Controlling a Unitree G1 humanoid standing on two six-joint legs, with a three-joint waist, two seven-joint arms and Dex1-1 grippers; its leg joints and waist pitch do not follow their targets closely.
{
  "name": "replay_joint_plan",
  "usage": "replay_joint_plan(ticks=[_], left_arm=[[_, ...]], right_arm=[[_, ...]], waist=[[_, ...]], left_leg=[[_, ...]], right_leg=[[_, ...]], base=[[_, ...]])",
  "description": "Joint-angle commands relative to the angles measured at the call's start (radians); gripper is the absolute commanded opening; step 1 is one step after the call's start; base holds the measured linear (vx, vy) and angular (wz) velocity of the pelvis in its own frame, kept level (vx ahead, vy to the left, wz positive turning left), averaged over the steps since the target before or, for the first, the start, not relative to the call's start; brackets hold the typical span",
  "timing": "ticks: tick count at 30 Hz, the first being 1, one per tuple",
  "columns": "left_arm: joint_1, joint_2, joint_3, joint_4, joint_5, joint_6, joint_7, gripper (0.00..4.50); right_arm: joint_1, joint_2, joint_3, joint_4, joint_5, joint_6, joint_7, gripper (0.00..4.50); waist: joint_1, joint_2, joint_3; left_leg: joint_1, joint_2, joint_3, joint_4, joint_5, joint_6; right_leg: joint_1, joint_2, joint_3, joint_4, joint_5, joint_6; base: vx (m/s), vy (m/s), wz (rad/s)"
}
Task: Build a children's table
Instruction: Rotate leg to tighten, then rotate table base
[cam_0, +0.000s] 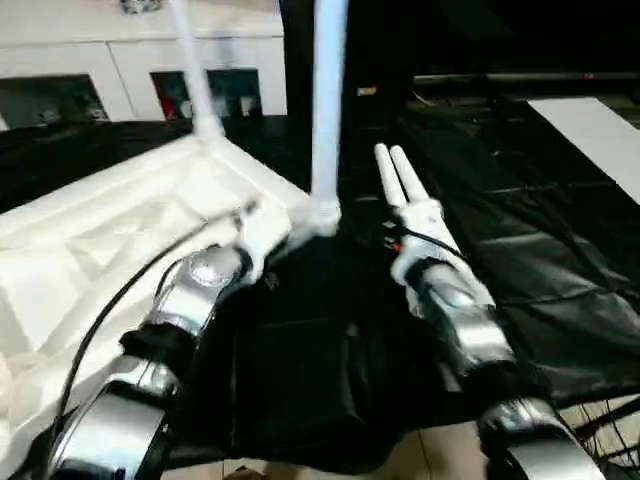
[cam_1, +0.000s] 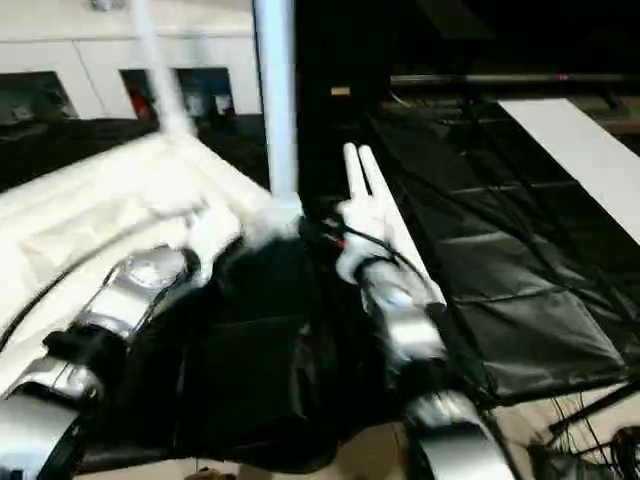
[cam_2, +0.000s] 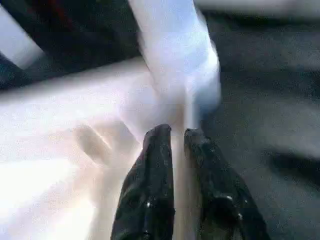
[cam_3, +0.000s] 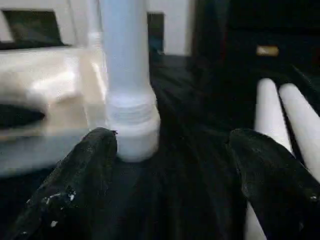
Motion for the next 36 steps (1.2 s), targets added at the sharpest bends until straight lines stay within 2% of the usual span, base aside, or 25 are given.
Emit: replay_joint_plan(ticks=[1,2,4,7,10,11,12,13,14,16,17,18,19,20,22,23,24,25,26,28,29,30,31,35,36], left_arm=[[-0.032,0.006,0.038,-0.035,-0.015,-0.046,0.050,0.87],[-0.037,0.003,0.051,-0.034,-0.017,-0.066,0.071,0.93],[-0.034,0.001,0.098,-0.068,-0.044,-0.076,0.106,1.02],[-0.020,0.013,0.130,-0.111,-0.056,-0.067,0.142,1.02],[0.032,0.060,0.208,-0.213,-0.078,-0.036,0.188,1.02],[0.060,0.084,0.244,-0.260,-0.077,-0.024,0.210,1.02],[0.087,0.106,0.277,-0.303,-0.076,-0.013,0.228,1.02],[0.124,0.130,0.320,-0.362,-0.079,0.003,0.245,1.02],[0.154,0.146,0.354,-0.407,-0.078,0.015,0.260,1.02],[0.213,0.177,0.416,-0.489,-0.067,0.046,0.292,1.02],[0.213,0.177,0.416,-0.489,-0.067,0.046,0.292,1.02],[0.254,0.200,0.464,-0.535,-0.054,0.057,0.321,1.02],[0.281,0.215,0.497,-0.563,-0.043,0.068,0.340,1.02],[0.313,0.229,0.532,-0.595,-0.039,0.080,0.360,1.02],[0.399,0.256,0.619,-0.662,-0.019,0.131,0.406,1.02],[0.428,0.263,0.644,-0.687,-0.015,0.150,0.415,1.02],[0.464,0.268,0.678,-0.711,-0.009,0.176,0.421,1.02],[0.494,0.273,0.705,-0.728,-0.005,0.200,0.421,1.02],[0.540,0.285,0.738,-0.747,0.005,0.238,0.414,1.02],[0.609,0.306,0.796,-0.763,0.018,0.287,0.410,1.02],[0.633,0.319,0.810,-0.761,0.024,0.309,0.406,1.02],[0.659,0.337,0.823,-0.752,0.029,0.334,0.400,1.02],[0.675,0.346,0.832,-0.748,0.030,0.348,0.397,1.02],[0.749,0.390,0.846,-0.729,0.014,0.434,0.329,1.02],[0.767,0.400,0.838,-0.736,0.002,0.460,0.291,1.02]], right_arm=[[0.021,0.005,0.021,-0.082,0.003,0.032,0.024,3.87],[0.033,0.005,0.026,-0.106,0.000,0.048,0.031,3.87],[0.051,0.009,0.048,-0.141,-0.012,0.081,0.047,3.87],[0.062,0.013,0.065,-0.164,-0.016,0.111,0.046,3.87],[0.072,0.018,0.092,-0.176,-0.030,0.141,0.040,3.87],[0.078,0.022,0.097,-0.182,-0.036,0.150,0.038,3.87],[0.081,0.026,0.101,-0.185,-0.041,0.158,0.037,3.87],[0.082,0.030,0.106,-0.183,-0.047,0.167,0.037,3.87],[0.079,0.034,0.109,-0.175,-0.051,0.169,0.032,3.87],[0.073,0.041,0.117,-0.172,-0.054,0.182,0.029,3.87],[0.073,0.041,0.117,-0.172,-0.054,0.182,0.029,3.87],[0.064,0.047,0.123,-0.163,-0.053,0.188,0.029,3.87],[0.058,0.050,0.127,-0.158,-0.052,0.192,0.028,3.87],[0.051,0.054,0.130,-0.150,-0.051,0.198,0.027,3.87],[0.028,0.066,0.134,-0.115,-0.056,0.201,0.030,3.87],[0.024,0.071,0.137,-0.109,-0.059,0.203,0.031,3.87],[0.017,0.076,0.141,-0.097,-0.062,0.203,0.036,3.87],[0.010,0.080,0.146,-0.086,-0.065,0.201,0.041,3.87],[-0.003,0.086,0.151,-0.065,-0.069,0.198,0.049,3.87],[-0.028,0.096,0.158,-0.025,-0.070,0.190,0.062,3.87],[-0.038,0.099,0.160,-0.009,-0.073,0.185,0.062,3.87],[-0.050,0.103,0.162,0.012,-0.076,0.180,0.061,3.87],[-0.060,0.106,0.163,0.028,-0.076,0.175,0.061,3.87],[-0.104,0.120,0.164,0.107,-0.083,0.152,0.065,3.87],[-0.115,0.124,0.165,0.126,-0.086,0.146,0.066,3.87]], waist=[[0.008,0.016,-0.090],[0.008,0.010,-0.085],[0.006,0.020,-0.081],[0.005,0.021,-0.076],[0.004,0.024,-0.073],[0.005,0.025,-0.073],[0.001,0.021,-0.072],[0.000,0.025,-0.074],[-0.002,0.020,-0.072],[0.002,0.024,-0.073],[0.000,0.016,-0.071],[0.003,0.023,-0.069],[0.004,0.017,-0.070],[0.001,0.013,-0.064],[0.000,0.019,-0.067],[-0.004,-0.005,-0.064],[0.003,0.007,-0.063],[0.001,0.013,-0.062],[0.000,0.006,-0.063],[0.003,0.002,-0.062],[0.001,0.003,-0.062],[0.004,0.008,-0.059],[0.008,0.003,-0.058],[0.012,-0.002,-0.055],[0.014,-0.003,-0.053]], left_leg=[[0.012,0.025,-0.012,-0.047,-0.042,0.081],[0.012,0.027,-0.011,-0.049,-0.078,0.090],[0.016,0.029,-0.012,-0.054,-0.131,0.079],[0.023,0.033,-0.011,-0.059,-0.194,0.050],[0.021,0.036,-0.015,-0.067,-0.240,0.012],[0.026,0.038,-0.015,-0.068,-0.253,0.001],[0.021,0.037,-0.016,-0.069,-0.252,-0.003],[0.020,0.038,-0.017,-0.068,-0.236,-0.006],[0.020,0.037,-0.015,-0.068,-0.237,-0.003],[0.025,0.038,-0.015,-0.067,-0.243,-0.006],[0.023,0.038,-0.013,-0.069,-0.242,-0.004],[0.025,0.036,-0.013,-0.070,-0.249,-0.006],[0.025,0.041,-0.015,-0.070,-0.251,-0.006],[0.022,0.037,-0.013,-0.075,-0.273,-0.007],[0.025,0.040,-0.017,-0.074,-0.288,-0.018],[0.018,0.039,-0.015,-0.078,-0.283,-0.012],[0.024,0.038,-0.016,-0.077,-0.290,-0.014],[0.027,0.038,-0.015,-0.077,-0.300,-0.016],[0.027,0.040,-0.015,-0.077,-0.308,-0.021],[0.030,0.037,-0.015,-0.077,-0.327,-0.019],[0.026,0.038,-0.017,-0.079,-0.328,-0.019],[0.032,0.038,-0.018,-0.081,-0.356,-0.023],[0.036,0.039,-0.018,-0.082,-0.373,-0.026],[0.034,0.038,-0.022,-0.087,-0.416,-0.036],[0.041,0.041,-0.023,-0.089,-0.447,-0.048]], right_leg=[[0.073,-0.061,0.041,-0.038,0.154,-0.235],[0.074,-0.063,0.041,-0.043,0.133,-0.238],[0.073,-0.067,0.040,-0.049,0.055,-0.241],[0.067,-0.064,0.043,-0.061,-0.048,-0.231],[0.068,-0.066,0.044,-0.062,-0.114,-0.213],[0.063,-0.066,0.044,-0.062,-0.126,-0.207],[0.066,-0.065,0.044,-0.062,-0.124,-0.201],[0.065,-0.065,0.044,-0.056,-0.099,-0.204],[0.063,-0.062,0.044,-0.059,-0.099,-0.203],[0.060,-0.065,0.045,-0.056,-0.109,-0.202],[0.059,-0.063,0.046,-0.058,-0.112,-0.201],[0.056,-0.060,0.045,-0.060,-0.132,-0.195],[0.056,-0.065,0.047,-0.056,-0.126,-0.197],[0.054,-0.061,0.046,-0.064,-0.169,-0.181],[0.052,-0.065,0.048,-0.061,-0.185,-0.175],[0.057,-0.064,0.046,-0.064,-0.192,-0.171],[0.050,-0.065,0.048,-0.065,-0.223,-0.164],[0.044,-0.062,0.049,-0.069,-0.229,-0.163],[0.044,-0.062,0.049,-0.066,-0.221,-0.164],[0.039,-0.062,0.050,-0.069,-0.241,-0.159],[0.043,-0.063,0.050,-0.067,-0.240,-0.160],[0.035,-0.060,0.050,-0.072,-0.264,-0.150],[0.031,-0.060,0.051,-0.073,-0.267,-0.154],[0.029,-0.063,0.052,-0.075,-0.300,-0.146],[0.023,-0.062,0.054,-0.078,-0.311,-0.143]], base=[[0.000,0.000,0.00],[0.000,0.000,0.00],[0.000,0.000,0.00],[0.000,0.000,0.00],[0.000,0.000,0.00],[0.000,0.000,0.00],[0.000,0.000,0.00],[0.000,0.000,0.00],[0.000,0.000,0.00],[0.000,0.000,0.00],[0.000,0.000,0.00],[0.000,0.000,0.00],[0.000,0.000,0.00],[0.000,0.000,0.00],[0.000,0.000,0.00],[0.000,0.000,0.00],[0.000,0.000,0.00],[0.000,0.000,0.00],[0.000,0.000,0.00],[0.000,0.000,0.00],[0.000,0.000,0.00],[0.000,0.000,0.00],[0.000,0.000,0.00],[0.000,0.000,0.00],[0.000,0.000,0.00]])
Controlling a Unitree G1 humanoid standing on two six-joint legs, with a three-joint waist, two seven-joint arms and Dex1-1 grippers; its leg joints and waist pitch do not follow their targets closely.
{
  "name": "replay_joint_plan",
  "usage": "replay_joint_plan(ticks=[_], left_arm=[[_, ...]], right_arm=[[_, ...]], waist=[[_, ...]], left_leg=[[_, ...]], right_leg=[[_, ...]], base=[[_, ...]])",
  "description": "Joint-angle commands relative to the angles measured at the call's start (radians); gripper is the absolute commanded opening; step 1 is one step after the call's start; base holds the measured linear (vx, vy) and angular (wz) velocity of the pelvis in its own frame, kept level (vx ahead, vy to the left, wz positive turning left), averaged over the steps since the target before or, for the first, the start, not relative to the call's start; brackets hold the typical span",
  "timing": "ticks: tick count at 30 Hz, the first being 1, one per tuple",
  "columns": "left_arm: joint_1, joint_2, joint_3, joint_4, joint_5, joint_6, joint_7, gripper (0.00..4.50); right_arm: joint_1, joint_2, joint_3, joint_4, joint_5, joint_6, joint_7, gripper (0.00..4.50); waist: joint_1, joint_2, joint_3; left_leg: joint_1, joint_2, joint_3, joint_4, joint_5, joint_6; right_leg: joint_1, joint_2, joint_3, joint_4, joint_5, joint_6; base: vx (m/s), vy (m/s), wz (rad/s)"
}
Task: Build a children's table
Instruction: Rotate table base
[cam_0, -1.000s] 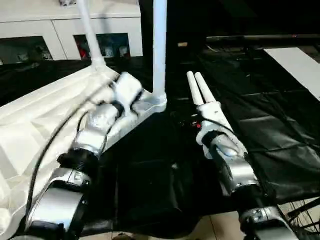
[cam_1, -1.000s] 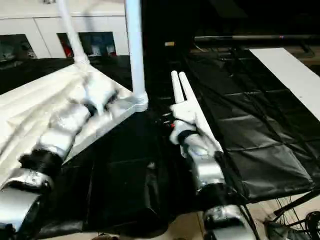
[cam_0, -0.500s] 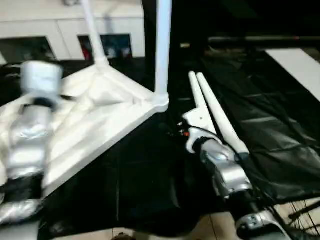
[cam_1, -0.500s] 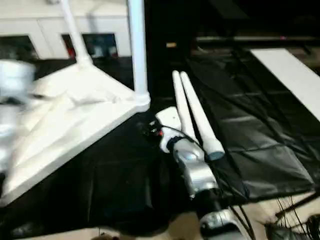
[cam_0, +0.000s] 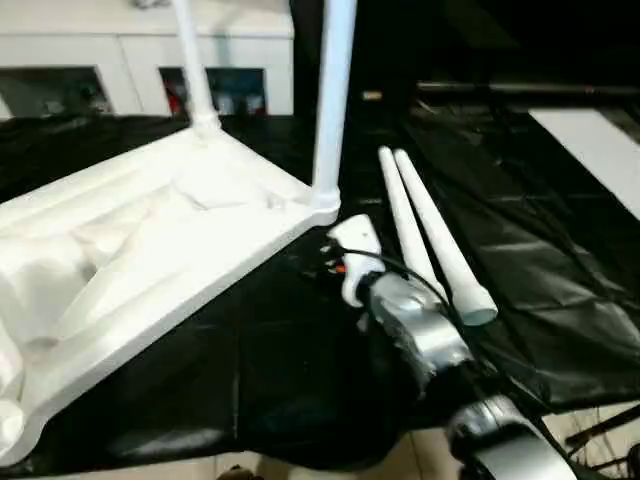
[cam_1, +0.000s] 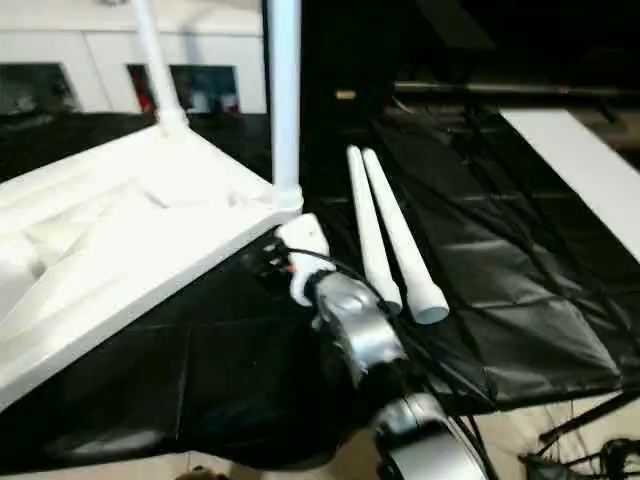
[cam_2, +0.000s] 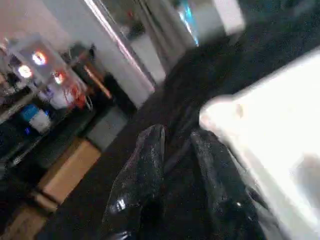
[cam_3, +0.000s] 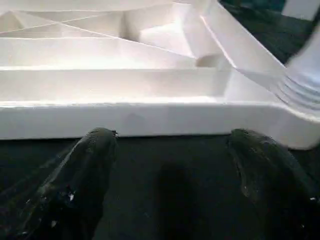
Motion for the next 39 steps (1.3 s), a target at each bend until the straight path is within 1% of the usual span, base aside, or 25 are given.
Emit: replay_joint_plan(ticks=[1,2,3,5,6,7,8,9,11,12,14,15,16,17,18,19,23,27,29,31,35,36,37,38,39], left_arm=[[0.019,0.012,-0.014,-0.005,-0.028,0.056,-0.078,1.02],[0.045,0.032,-0.043,-0.021,-0.061,0.124,-0.160,1.02],[0.060,0.044,-0.066,-0.033,-0.084,0.149,-0.210,1.02],[0.083,0.061,-0.100,-0.055,-0.116,0.182,-0.284,1.02],[0.121,0.093,-0.151,-0.085,-0.144,0.229,-0.366,1.02],[0.125,0.096,-0.155,-0.088,-0.146,0.234,-0.373,1.02],[0.173,0.138,-0.209,-0.118,-0.167,0.267,-0.455,1.02],[0.196,0.159,-0.232,-0.133,-0.178,0.281,-0.495,1.02],[0.208,0.172,-0.244,-0.144,-0.187,0.296,-0.522,1.02],[0.233,0.204,-0.268,-0.174,-0.199,0.334,-0.579,1.02],[0.246,0.218,-0.277,-0.189,-0.209,0.350,-0.601,1.02],[0.267,0.239,-0.289,-0.207,-0.215,0.361,-0.631,1.02],[0.274,0.245,-0.293,-0.213,-0.215,0.362,-0.639,1.02],[0.282,0.253,-0.294,-0.236,-0.235,0.381,-0.655,1.02],[0.285,0.258,-0.291,-0.262,-0.261,0.399,-0.669,1.02],[0.284,0.257,-0.291,-0.269,-0.268,0.400,-0.673,1.02],[0.255,0.229,-0.307,-0.331,-0.327,0.419,-0.710,1.02],[0.175,0.177,-0.374,-0.348,-0.350,0.435,-0.695,1.02],[0.133,0.155,-0.413,-0.343,-0.348,0.439,-0.683,1.02],[0.094,0.135,-0.453,-0.332,-0.341,0.438,-0.673,1.02],[0.009,0.088,-0.545,-0.290,-0.316,0.419,-0.654,1.02],[-0.011,0.074,-0.562,-0.279,-0.308,0.414,-0.648,1.02],[-0.040,0.057,-0.588,-0.264,-0.294,0.402,-0.635,1.02],[-0.059,0.044,-0.602,-0.255,-0.287,0.396,-0.626,1.02],[-0.084,0.026,-0.619,-0.245,-0.281,0.390,-0.616,1.02]], right_arm=[[-0.025,0.001,0.005,0.038,-0.013,-0.014,0.005,3.87],[-0.047,0.008,0.004,0.080,-0.015,-0.025,0.005,3.87],[-0.058,0.013,0.004,0.101,-0.017,-0.031,0.004,3.87],[-0.072,0.019,0.006,0.128,-0.020,-0.039,0.003,3.87],[-0.082,0.024,0.011,0.148,-0.025,-0.045,0.002,3.87],[-0.083,0.024,0.011,0.150,-0.026,-0.046,0.002,3.87],[-0.094,0.029,0.013,0.173,-0.030,-0.058,0.001,3.87],[-0.096,0.031,0.013,0.180,-0.032,-0.063,0.001,3.87],[-0.098,0.032,0.012,0.184,-0.034,-0.066,0.002,3.87],[-0.102,0.034,0.009,0.199,-0.038,-0.079,0.004,3.87],[-0.102,0.033,0.009,0.202,-0.039,-0.083,0.004,3.87],[-0.103,0.031,0.008,0.212,-0.040,-0.090,0.005,3.87],[-0.104,0.029,0.007,0.215,-0.040,-0.092,0.005,3.87],[-0.103,0.025,0.005,0.224,-0.040,-0.099,0.003,3.87],[-0.103,0.021,0.001,0.233,-0.041,-0.105,0.002,3.87],[-0.103,0.020,0.000,0.235,-0.041,-0.107,0.002,3.87],[-0.105,0.012,-0.007,0.255,-0.046,-0.122,-0.008,3.87],[-0.111,0.012,-0.011,0.264,-0.044,-0.130,-0.013,3.87],[-0.114,0.012,-0.011,0.269,-0.044,-0.133,-0.014,3.87],[-0.115,0.012,-0.012,0.273,-0.043,-0.136,-0.015,3.87],[-0.118,0.012,-0.013,0.286,-0.046,-0.139,-0.010,3.87],[-0.117,0.011,-0.012,0.289,-0.048,-0.139,-0.007,3.87],[-0.117,0.009,-0.011,0.293,-0.049,-0.136,0.001,3.87],[-0.116,0.008,-0.008,0.294,-0.051,-0.135,0.006,3.87],[-0.115,0.006,-0.005,0.296,-0.053,-0.135,0.012,3.87]], waist=[[-0.004,0.036,-0.047],[0.000,0.038,-0.047],[0.001,0.032,-0.048],[0.006,0.035,-0.048],[0.005,0.034,-0.046],[0.007,0.034,-0.047],[0.007,0.038,-0.044],[0.004,0.034,-0.043],[0.004,0.035,-0.042],[0.004,0.045,-0.044],[0.000,0.042,-0.042],[0.001,0.042,-0.044],[-0.002,0.044,-0.042],[-0.002,0.044,-0.042],[-0.002,0.051,-0.045],[-0.003,0.050,-0.045],[0.002,0.049,-0.047],[0.005,0.052,-0.046],[0.007,0.052,-0.047],[0.005,0.049,-0.045],[0.004,0.050,-0.042],[0.005,0.047,-0.039],[0.002,0.047,-0.036],[0.007,0.048,-0.039],[0.003,0.047,-0.039]], left_leg=[[0.035,0.041,-0.022,-0.091,-0.444,-0.047],[0.037,0.040,-0.024,-0.093,-0.469,-0.060],[0.036,0.041,-0.026,-0.095,-0.483,-0.065],[0.039,0.041,-0.026,-0.095,-0.499,-0.068],[0.039,0.041,-0.027,-0.096,-0.510,-0.069],[0.040,0.042,-0.026,-0.096,-0.511,-0.071],[0.037,0.042,-0.029,-0.099,-0.535,-0.075],[0.035,0.043,-0.030,-0.101,-0.548,-0.075],[0.039,0.042,-0.029,-0.100,-0.550,-0.075],[0.038,0.042,-0.029,-0.099,-0.538,-0.080],[0.034,0.041,-0.029,-0.101,-0.532,-0.079],[0.039,0.041,-0.027,-0.098,-0.526,-0.077],[0.034,0.041,-0.028,-0.099,-0.526,-0.076],[0.034,0.041,-0.028,-0.099,-0.526,-0.076],[0.037,0.041,-0.028,-0.098,-0.515,-0.081],[0.038,0.041,-0.026,-0.097,-0.512,-0.082],[0.038,0.040,-0.023,-0.095,-0.484,-0.078],[0.040,0.038,-0.021,-0.093,-0.476,-0.080],[0.043,0.038,-0.021,-0.092,-0.488,-0.083],[0.037,0.037,-0.026,-0.094,-0.501,-0.086],[0.042,0.037,-0.026,-0.093,-0.521,-0.086],[0.048,0.036,-0.026,-0.092,-0.549,-0.085],[0.047,0.035,-0.027,-0.093,-0.554,-0.084],[0.051,0.037,-0.028,-0.091,-0.552,-0.084],[0.049,0.036,-0.029,-0.091,-0.546,-0.083]], right_leg=[[0.017,-0.062,0.052,-0.080,-0.309,-0.147],[0.015,-0.064,0.054,-0.078,-0.320,-0.147],[0.016,-0.065,0.053,-0.079,-0.324,-0.147],[0.011,-0.066,0.055,-0.079,-0.331,-0.147],[0.013,-0.066,0.055,-0.081,-0.334,-0.149],[0.012,-0.067,0.056,-0.082,-0.333,-0.149],[0.012,-0.067,0.055,-0.079,-0.345,-0.149],[0.013,-0.066,0.055,-0.081,-0.352,-0.147],[0.011,-0.066,0.056,-0.083,-0.357,-0.146],[0.014,-0.068,0.059,-0.081,-0.338,-0.149],[0.019,-0.064,0.056,-0.079,-0.328,-0.152],[0.016,-0.064,0.057,-0.078,-0.319,-0.155],[0.018,-0.065,0.058,-0.078,-0.319,-0.158],[0.018,-0.065,0.058,-0.078,-0.319,-0.158],[0.019,-0.062,0.057,-0.074,-0.292,-0.167],[0.018,-0.060,0.056,-0.074,-0.279,-0.171],[0.022,-0.060,0.055,-0.070,-0.244,-0.179],[0.023,-0.058,0.054,-0.068,-0.238,-0.180],[0.022,-0.060,0.054,-0.071,-0.262,-0.175],[0.028,-0.063,0.054,-0.071,-0.299,-0.167],[0.024,-0.064,0.054,-0.080,-0.359,-0.154],[0.022,-0.067,0.055,-0.087,-0.414,-0.146],[0.024,-0.066,0.053,-0.090,-0.440,-0.139],[0.023,-0.071,0.055,-0.093,-0.458,-0.134],[0.025,-0.070,0.054,-0.092,-0.462,-0.134]], base=[[0.000,0.000,0.00],[0.000,0.000,0.00],[0.000,0.000,0.00],[0.000,0.000,0.00],[0.000,0.000,0.00],[0.000,0.000,0.00],[0.000,0.000,0.00],[0.000,0.000,0.00],[0.000,0.000,0.00],[0.000,0.000,0.00],[0.000,0.000,0.00],[0.000,0.000,0.00],[0.000,0.000,0.00],[0.000,0.000,0.00],[0.000,0.000,0.00],[0.000,0.000,0.00],[0.000,0.000,0.00],[0.000,0.000,0.00],[0.000,0.000,0.00],[0.000,0.000,0.00],[0.000,0.000,0.00],[0.000,0.000,0.00],[0.000,0.000,0.00],[0.000,0.000,0.00],[0.000,0.000,0.00]])
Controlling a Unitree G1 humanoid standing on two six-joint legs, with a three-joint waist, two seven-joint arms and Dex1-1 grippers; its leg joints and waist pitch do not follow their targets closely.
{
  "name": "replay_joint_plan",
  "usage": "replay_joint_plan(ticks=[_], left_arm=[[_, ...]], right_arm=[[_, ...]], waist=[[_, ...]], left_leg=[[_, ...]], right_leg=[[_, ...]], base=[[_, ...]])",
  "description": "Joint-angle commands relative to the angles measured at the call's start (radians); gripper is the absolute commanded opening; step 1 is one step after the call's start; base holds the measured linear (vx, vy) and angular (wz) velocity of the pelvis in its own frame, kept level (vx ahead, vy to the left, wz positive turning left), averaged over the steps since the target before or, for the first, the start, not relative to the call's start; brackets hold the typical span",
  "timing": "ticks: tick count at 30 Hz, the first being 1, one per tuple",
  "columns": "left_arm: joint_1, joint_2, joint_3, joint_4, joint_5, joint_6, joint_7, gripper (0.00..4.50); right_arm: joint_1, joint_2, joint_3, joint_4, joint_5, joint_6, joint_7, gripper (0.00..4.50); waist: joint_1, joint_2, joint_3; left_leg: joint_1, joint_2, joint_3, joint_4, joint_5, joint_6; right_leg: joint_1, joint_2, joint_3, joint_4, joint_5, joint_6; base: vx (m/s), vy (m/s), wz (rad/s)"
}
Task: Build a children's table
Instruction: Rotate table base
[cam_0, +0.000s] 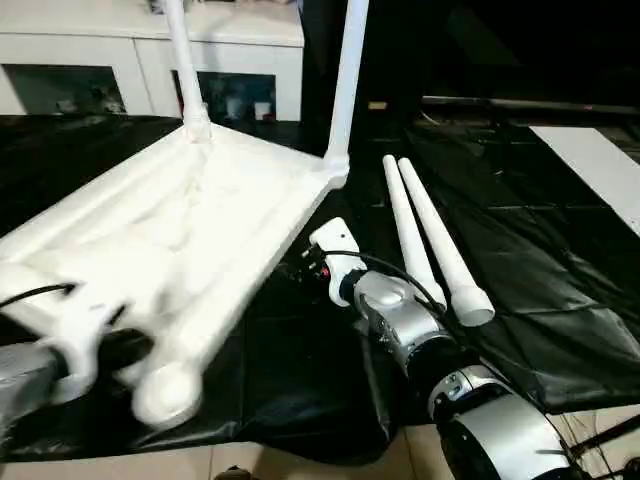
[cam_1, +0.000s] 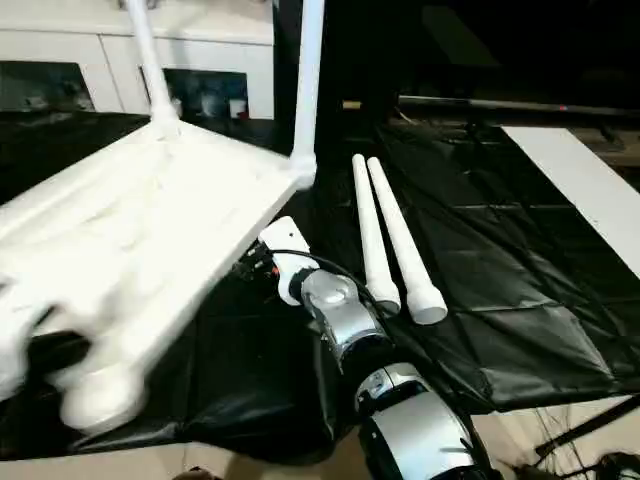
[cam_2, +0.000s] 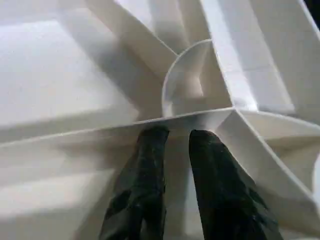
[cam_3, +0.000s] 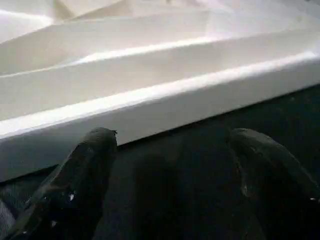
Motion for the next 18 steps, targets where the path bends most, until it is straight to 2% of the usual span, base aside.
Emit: replay_joint_plan(ticks=[1,3,6,8,11,15,17,18], left_arm=[[-0.057,-0.028,-0.040,0.013,0.022,-0.050,0.026,1.02],[-0.088,-0.049,-0.052,0.017,0.016,-0.063,0.036,1.02],[-0.124,-0.072,-0.065,0.027,0.011,-0.101,0.040,1.02],[-0.141,-0.083,-0.059,0.029,-0.003,-0.099,0.036,1.02],[-0.163,-0.073,-0.018,0.029,-0.012,-0.148,0.030,1.02],[-0.153,-0.034,0.017,0.004,-0.031,-0.166,-0.003,1.02],[-0.124,0.027,0.022,-0.015,-0.033,-0.210,-0.072,1.02],[-0.121,0.036,0.022,-0.017,-0.033,-0.216,-0.083,1.02]], right_arm=[[-0.006,-0.012,0.001,0.012,-0.006,-0.001,0.018,3.87],[-0.006,-0.014,0.002,0.011,-0.007,-0.003,0.020,3.87],[-0.009,-0.016,-0.003,0.011,-0.008,-0.009,0.023,3.87],[-0.008,-0.018,-0.005,0.009,-0.006,-0.020,0.034,3.87],[0.003,-0.034,-0.017,-0.009,0.011,-0.027,0.088,3.87],[0.000,-0.050,-0.021,0.010,0.005,-0.030,0.080,3.87],[-0.008,-0.059,-0.016,0.024,-0.010,-0.037,0.058,3.87],[-0.010,-0.060,-0.016,0.026,-0.012,-0.038,0.055,3.87]], waist=[[-0.006,0.039,-0.054],[-0.008,0.038,-0.055],[-0.009,0.038,-0.056],[-0.008,0.039,-0.058],[-0.010,0.038,-0.060],[-0.013,0.035,-0.066],[-0.013,0.028,-0.068],[-0.013,0.031,-0.069]], left_leg=[[0.031,0.036,-0.028,-0.090,-0.532,-0.080],[0.023,0.036,-0.030,-0.091,-0.511,-0.077],[0.025,0.036,-0.029,-0.089,-0.505,-0.075],[0.026,0.036,-0.027,-0.087,-0.495,-0.072],[0.019,0.036,-0.027,-0.087,-0.467,-0.065],[0.016,0.035,-0.021,-0.084,-0.398,-0.055],[0.011,0.035,-0.019,-0.083,-0.352,-0.044],[0.012,0.036,-0.019,-0.083,-0.340,-0.043]], right_leg=[[0.013,-0.071,0.052,-0.097,-0.472,-0.129],[0.020,-0.073,0.050,-0.093,-0.460,-0.132],[0.018,-0.071,0.050,-0.093,-0.449,-0.137],[0.017,-0.072,0.050,-0.093,-0.436,-0.144],[0.024,-0.070,0.049,-0.085,-0.384,-0.161],[0.028,-0.065,0.050,-0.071,-0.291,-0.188],[0.033,-0.066,0.049,-0.067,-0.252,-0.199],[0.033,-0.066,0.049,-0.064,-0.237,-0.204]], base=[[0.000,0.000,0.00],[0.000,0.000,0.00],[0.000,0.000,0.00],[0.000,0.000,0.00],[0.000,0.000,0.00],[0.000,0.000,0.00],[0.000,0.000,0.00],[0.000,0.000,0.00]])
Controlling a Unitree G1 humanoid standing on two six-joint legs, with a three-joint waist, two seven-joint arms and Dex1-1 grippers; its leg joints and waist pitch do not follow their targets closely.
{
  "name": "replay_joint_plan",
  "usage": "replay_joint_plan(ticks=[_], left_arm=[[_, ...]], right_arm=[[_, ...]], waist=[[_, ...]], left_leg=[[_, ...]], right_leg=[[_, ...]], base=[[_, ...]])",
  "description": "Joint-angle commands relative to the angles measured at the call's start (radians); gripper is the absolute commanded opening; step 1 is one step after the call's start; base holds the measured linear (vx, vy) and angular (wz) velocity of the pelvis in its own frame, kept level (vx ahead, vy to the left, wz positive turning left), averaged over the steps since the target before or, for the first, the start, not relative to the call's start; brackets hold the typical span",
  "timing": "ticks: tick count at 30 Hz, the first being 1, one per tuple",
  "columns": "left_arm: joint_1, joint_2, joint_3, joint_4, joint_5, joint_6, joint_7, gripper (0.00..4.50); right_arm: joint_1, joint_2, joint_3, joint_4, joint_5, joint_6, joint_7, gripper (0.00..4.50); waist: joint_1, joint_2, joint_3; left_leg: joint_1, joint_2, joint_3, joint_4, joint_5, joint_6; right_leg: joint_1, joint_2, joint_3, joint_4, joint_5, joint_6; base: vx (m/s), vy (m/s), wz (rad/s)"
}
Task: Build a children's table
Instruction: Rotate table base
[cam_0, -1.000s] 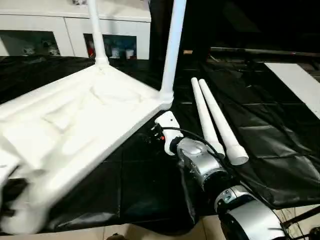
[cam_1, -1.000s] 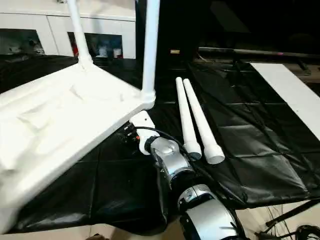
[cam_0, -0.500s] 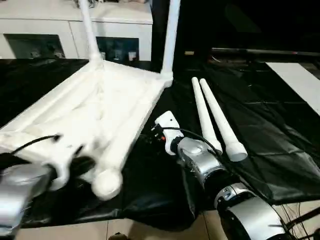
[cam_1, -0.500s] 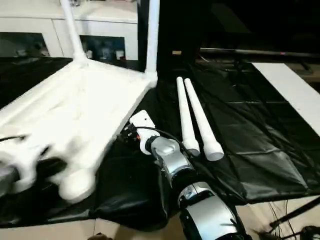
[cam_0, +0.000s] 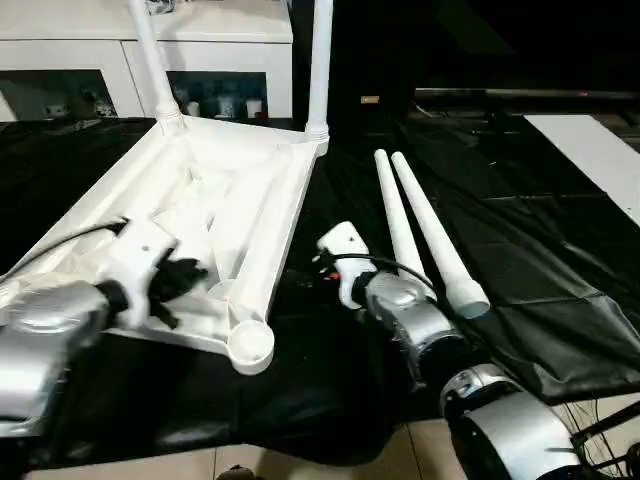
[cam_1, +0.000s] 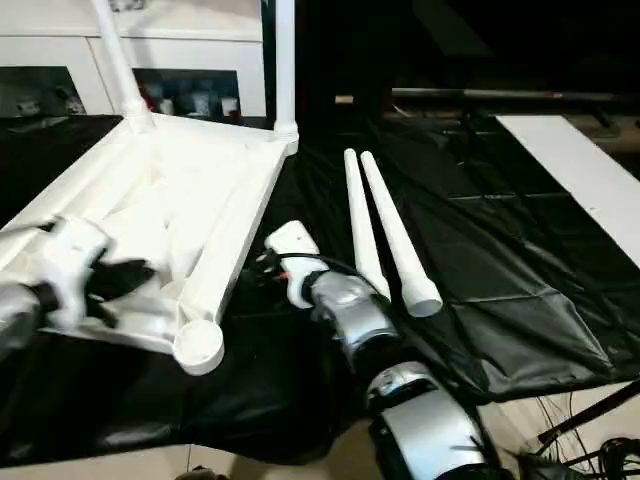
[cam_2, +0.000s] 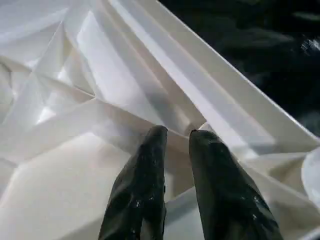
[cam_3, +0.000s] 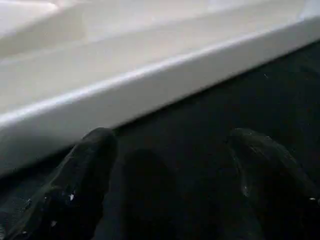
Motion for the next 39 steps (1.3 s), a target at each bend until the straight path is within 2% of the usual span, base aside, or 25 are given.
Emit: replay_joint_plan(ticks=[1,2,3,5,7,9,10,11,12,14,15,16,17,18,19,20,21,22,23,24,26,27,31,33,39], left_arm=[[0.011,0.030,0.009,-0.031,-0.009,-0.045,-0.066,1.02],[0.013,0.039,0.009,-0.033,-0.013,-0.056,-0.081,1.02],[0.015,0.063,0.001,-0.042,-0.024,-0.060,-0.120,1.02],[0.013,0.131,-0.034,-0.057,-0.043,-0.070,-0.224,1.21],[-0.006,0.187,-0.094,-0.049,-0.050,-0.083,-0.318,1.32],[-0.016,0.208,-0.120,-0.045,-0.053,-0.088,-0.357,1.48],[-0.026,0.228,-0.146,-0.037,-0.046,-0.094,-0.392,1.56],[-0.034,0.251,-0.175,-0.028,-0.030,-0.107,-0.427,1.56],[-0.042,0.274,-0.200,-0.017,-0.006,-0.125,-0.460,1.64],[-0.057,0.292,-0.228,0.004,0.020,-0.149,-0.485,1.83],[-0.107,0.292,-0.287,0.058,0.070,-0.211,-0.527,1.83],[-0.107,0.292,-0.287,0.058,0.070,-0.211,-0.527,1.83],[-0.134,0.281,-0.314,0.087,0.093,-0.235,-0.534,1.83],[-0.154,0.269,-0.337,0.112,0.115,-0.255,-0.536,1.83],[-0.160,0.265,-0.345,0.120,0.121,-0.260,-0.536,1.83],[-0.178,0.253,-0.365,0.144,0.139,-0.274,-0.533,1.83],[-0.203,0.227,-0.396,0.188,0.155,-0.289,-0.534,1.83],[-0.208,0.222,-0.402,0.198,0.156,-0.292,-0.536,1.83],[-0.225,0.201,-0.424,0.239,0.171,-0.308,-0.530,1.83],[-0.239,0.188,-0.439,0.273,0.188,-0.327,-0.526,1.83],[-0.258,0.162,-0.458,0.325,0.209,-0.349,-0.521,1.83],[-0.264,0.152,-0.468,0.345,0.218,-0.359,-0.523,1.83],[-0.263,0.154,-0.485,0.365,0.236,-0.360,-0.543,1.83],[-0.263,0.156,-0.488,0.369,0.238,-0.359,-0.545,1.67],[-0.279,0.125,-0.463,0.408,0.248,-0.346,-0.486,1.14]], right_arm=[[-0.012,-0.003,-0.009,0.006,-0.005,-0.012,-0.004,3.87],[-0.013,-0.004,-0.010,0.004,-0.005,-0.012,-0.001,3.87],[-0.012,-0.008,-0.009,-0.005,-0.003,-0.014,0.010,3.87],[-0.008,-0.024,-0.007,-0.038,0.002,-0.023,0.051,3.87],[0.007,-0.060,-0.006,-0.105,0.025,-0.022,0.145,3.87],[0.019,-0.081,-0.002,-0.148,0.040,-0.019,0.204,3.87],[0.032,-0.104,0.001,-0.199,0.063,-0.001,0.270,3.87],[0.047,-0.129,0.008,-0.250,0.079,0.014,0.326,3.87],[0.062,-0.156,0.018,-0.299,0.088,0.024,0.375,3.87],[0.083,-0.190,0.030,-0.361,0.101,0.049,0.435,3.87],[0.149,-0.292,0.073,-0.551,0.143,0.143,0.588,3.87],[0.149,-0.292,0.073,-0.551,0.143,0.143,0.588,3.87],[0.179,-0.338,0.092,-0.639,0.166,0.196,0.649,3.87],[0.202,-0.373,0.106,-0.710,0.185,0.238,0.691,3.87],[0.209,-0.383,0.110,-0.731,0.190,0.251,0.701,3.87],[0.228,-0.410,0.121,-0.790,0.204,0.288,0.729,3.87],[0.260,-0.453,0.147,-0.883,0.218,0.340,0.766,3.87],[0.266,-0.461,0.153,-0.902,0.220,0.350,0.773,3.87],[0.282,-0.485,0.174,-0.960,0.224,0.387,0.795,3.87],[0.293,-0.502,0.187,-1.007,0.229,0.423,0.805,3.87],[0.304,-0.515,0.199,-1.068,0.242,0.473,0.812,3.87],[0.306,-0.516,0.202,-1.095,0.255,0.500,0.813,3.87],[0.307,-0.520,0.205,-1.129,0.255,0.535,0.811,3.87],[0.308,-0.525,0.208,-1.137,0.256,0.542,0.805,3.87],[0.305,-0.534,0.214,-1.162,0.254,0.577,0.785,3.87]], waist=[[-0.002,0.027,-0.070],[-0.001,0.031,-0.071],[-0.005,0.021,-0.070],[-0.001,0.029,-0.071],[0.001,0.026,-0.068],[0.003,0.033,-0.064],[0.005,0.031,-0.064],[0.009,0.045,-0.063],[0.010,0.038,-0.060],[0.009,0.044,-0.060],[0.009,0.060,-0.056],[0.018,0.058,-0.056],[0.015,0.053,-0.055],[0.018,0.058,-0.055],[0.022,0.052,-0.060],[0.018,0.054,-0.060],[0.020,0.062,-0.059],[0.020,0.060,-0.063],[0.017,0.061,-0.064],[0.018,0.064,-0.064],[0.014,0.060,-0.067],[0.012,0.064,-0.068],[0.012,0.063,-0.068],[0.013,0.065,-0.068],[0.018,0.057,-0.070]], left_leg=[[0.014,0.036,-0.015,-0.080,-0.318,-0.038],[0.011,0.035,-0.015,-0.079,-0.298,-0.034],[0.012,0.036,-0.012,-0.080,-0.291,-0.033],[0.014,0.036,-0.012,-0.079,-0.288,-0.027],[0.019,0.037,-0.010,-0.079,-0.299,-0.029],[0.020,0.038,-0.006,-0.080,-0.322,-0.035],[0.021,0.038,-0.006,-0.080,-0.328,-0.036],[0.022,0.038,-0.008,-0.079,-0.351,-0.037],[0.021,0.037,-0.009,-0.081,-0.365,-0.032],[0.025,0.037,-0.009,-0.081,-0.387,-0.038],[0.029,0.032,-0.011,-0.080,-0.402,-0.037],[0.034,0.036,-0.010,-0.079,-0.409,-0.030],[0.033,0.034,-0.009,-0.079,-0.417,-0.027],[0.026,0.035,-0.013,-0.080,-0.400,-0.027],[0.024,0.036,-0.010,-0.075,-0.361,-0.017],[0.013,0.033,-0.013,-0.077,-0.331,-0.012],[0.019,0.033,-0.012,-0.075,-0.326,-0.009],[0.020,0.035,-0.013,-0.072,-0.319,-0.010],[0.010,0.031,-0.014,-0.074,-0.297,-0.008],[0.011,0.031,-0.015,-0.073,-0.293,-0.007],[0.010,0.030,-0.015,-0.071,-0.282,-0.005],[0.010,0.033,-0.018,-0.071,-0.285,-0.009],[0.017,0.036,-0.016,-0.070,-0.297,-0.017],[0.018,0.037,-0.016,-0.070,-0.300,-0.020],[0.017,0.036,-0.015,-0.068,-0.276,-0.019]], right_leg=[[0.035,-0.064,0.050,-0.063,-0.201,-0.210],[0.038,-0.064,0.050,-0.058,-0.172,-0.216],[0.038,-0.062,0.049,-0.057,-0.156,-0.219],[0.037,-0.063,0.049,-0.053,-0.158,-0.221],[0.036,-0.061,0.049,-0.054,-0.163,-0.220],[0.035,-0.060,0.051,-0.058,-0.185,-0.212],[0.035,-0.061,0.051,-0.058,-0.193,-0.210],[0.035,-0.061,0.052,-0.060,-0.215,-0.199],[0.037,-0.058,0.051,-0.067,-0.237,-0.187],[0.037,-0.060,0.052,-0.073,-0.277,-0.180],[0.037,-0.053,0.051,-0.080,-0.293,-0.175],[0.036,-0.053,0.052,-0.082,-0.298,-0.166],[0.038,-0.054,0.054,-0.082,-0.311,-0.171],[0.045,-0.058,0.054,-0.078,-0.317,-0.169],[0.043,-0.063,0.057,-0.077,-0.312,-0.167],[0.051,-0.064,0.055,-0.077,-0.329,-0.169],[0.046,-0.061,0.055,-0.085,-0.353,-0.157],[0.045,-0.062,0.055,-0.079,-0.339,-0.162],[0.053,-0.064,0.054,-0.075,-0.332,-0.165],[0.051,-0.063,0.054,-0.080,-0.337,-0.162],[0.052,-0.064,0.055,-0.080,-0.341,-0.156],[0.050,-0.066,0.053,-0.079,-0.340,-0.162],[0.044,-0.062,0.054,-0.078,-0.316,-0.182],[0.044,-0.062,0.054,-0.076,-0.308,-0.187],[0.047,-0.064,0.054,-0.073,-0.292,-0.180]], base=[[0.000,0.000,0.00],[0.000,0.000,0.00],[0.000,0.000,0.00],[0.000,0.000,0.00],[0.000,0.000,0.00],[0.000,0.000,0.00],[0.000,0.000,0.00],[0.000,0.000,0.00],[0.000,0.000,0.00],[0.000,0.000,0.00],[0.000,0.000,0.00],[0.000,0.000,0.00],[0.000,0.000,0.00],[0.000,0.000,0.00],[0.000,0.000,0.00],[0.000,0.000,0.00],[0.000,0.000,0.00],[0.000,0.000,0.00],[0.000,0.000,0.00],[0.000,0.000,0.00],[0.000,0.000,0.00],[0.000,0.000,0.00],[0.000,0.000,0.00],[0.000,0.000,0.00],[0.000,0.000,0.00]])
